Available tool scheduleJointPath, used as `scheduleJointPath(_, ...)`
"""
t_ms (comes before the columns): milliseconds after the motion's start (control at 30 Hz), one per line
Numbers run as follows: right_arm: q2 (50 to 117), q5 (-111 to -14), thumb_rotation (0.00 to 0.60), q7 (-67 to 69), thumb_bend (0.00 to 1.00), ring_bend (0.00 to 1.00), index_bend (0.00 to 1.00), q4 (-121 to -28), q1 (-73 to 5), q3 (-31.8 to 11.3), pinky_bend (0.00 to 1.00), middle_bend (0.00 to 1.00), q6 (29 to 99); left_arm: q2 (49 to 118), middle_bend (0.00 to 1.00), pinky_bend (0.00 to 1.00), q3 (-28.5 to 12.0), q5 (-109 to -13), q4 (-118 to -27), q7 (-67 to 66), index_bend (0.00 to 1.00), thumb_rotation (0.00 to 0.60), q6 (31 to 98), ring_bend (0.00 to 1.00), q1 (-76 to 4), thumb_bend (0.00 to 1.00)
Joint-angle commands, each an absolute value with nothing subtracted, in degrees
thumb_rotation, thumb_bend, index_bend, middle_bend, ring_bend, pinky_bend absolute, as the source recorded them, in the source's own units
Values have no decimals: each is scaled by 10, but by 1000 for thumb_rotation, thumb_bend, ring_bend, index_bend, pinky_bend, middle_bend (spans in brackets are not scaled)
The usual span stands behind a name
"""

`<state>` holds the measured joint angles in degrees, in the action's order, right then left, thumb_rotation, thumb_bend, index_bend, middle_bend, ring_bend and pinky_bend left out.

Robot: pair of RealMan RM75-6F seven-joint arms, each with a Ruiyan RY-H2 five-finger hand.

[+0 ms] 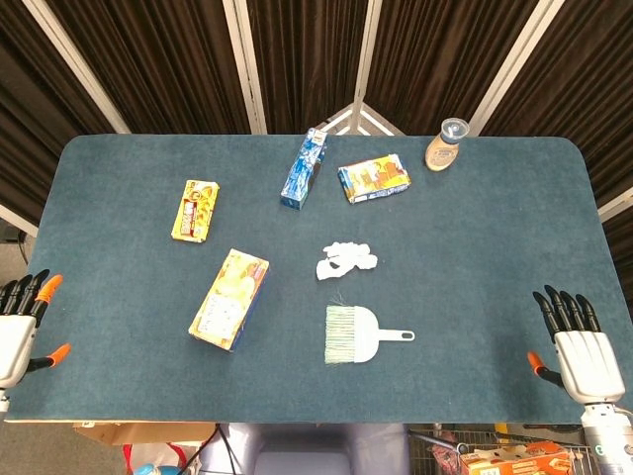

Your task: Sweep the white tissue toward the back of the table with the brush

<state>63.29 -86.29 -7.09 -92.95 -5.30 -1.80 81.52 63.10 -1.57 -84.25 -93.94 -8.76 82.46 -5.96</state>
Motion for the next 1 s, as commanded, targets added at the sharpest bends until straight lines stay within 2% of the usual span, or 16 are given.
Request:
scheduleJointPath(33,632,-864,600,-70,305,0,0,-931,-53,-17,0,0,815,631,0,0,-16,-842,-940,-87,0,600,826,0,-59,0)
scheduleJointPath(133,633,-867,600,-66,305,0,0,-932,-53,-16,0,0,815,632,0,0,-16,-842,-941,-87,0,600,828,0,-58,0)
scheduleJointPath(200,633,-867,600,-60,304,49,0,-933,-56,-20,21,47,816,633,0,0,-16,-844,-940,-88,0,600,831,0,-58,0)
scheduleJointPath(267,635,-870,600,-50,304,231,0,-934,-59,-25,196,227,818,634,0,0,-16,-846,-939,-89,0,600,832,0,-57,0)
scheduleJointPath(333,640,-877,600,-38,305,519,0,-929,-67,-32,531,499,822,635,0,0,-17,-846,-938,-87,0,600,833,0,-57,0)
scheduleJointPath(400,646,-884,600,-21,305,689,13,-923,-77,-37,699,659,816,636,0,0,-18,-846,-937,-86,0,600,835,0,-57,0)
scheduleJointPath(467,650,-886,600,-3,305,787,47,-920,-88,-39,782,759,801,636,0,0,-19,-846,-936,-86,0,600,836,0,-57,0)
scheduleJointPath(567,653,-892,600,17,305,950,189,-913,-109,-40,909,930,772,638,0,0,-19,-844,-935,-85,0,600,835,0,-58,0)
scheduleJointPath(667,656,-903,600,23,305,1000,309,-906,-135,-37,964,997,734,640,0,0,-20,-843,-934,-84,0,600,834,0,-58,0)
scheduleJointPath(933,676,-890,600,-15,305,1000,436,-935,-178,-31,972,1000,651,644,0,0,-20,-848,-929,-85,0,600,838,0,-59,0)
scheduleJointPath(1000,685,-879,600,-27,305,1000,443,-941,-189,-36,972,1000,637,644,0,0,-21,-848,-929,-84,0,600,839,0,-58,0)
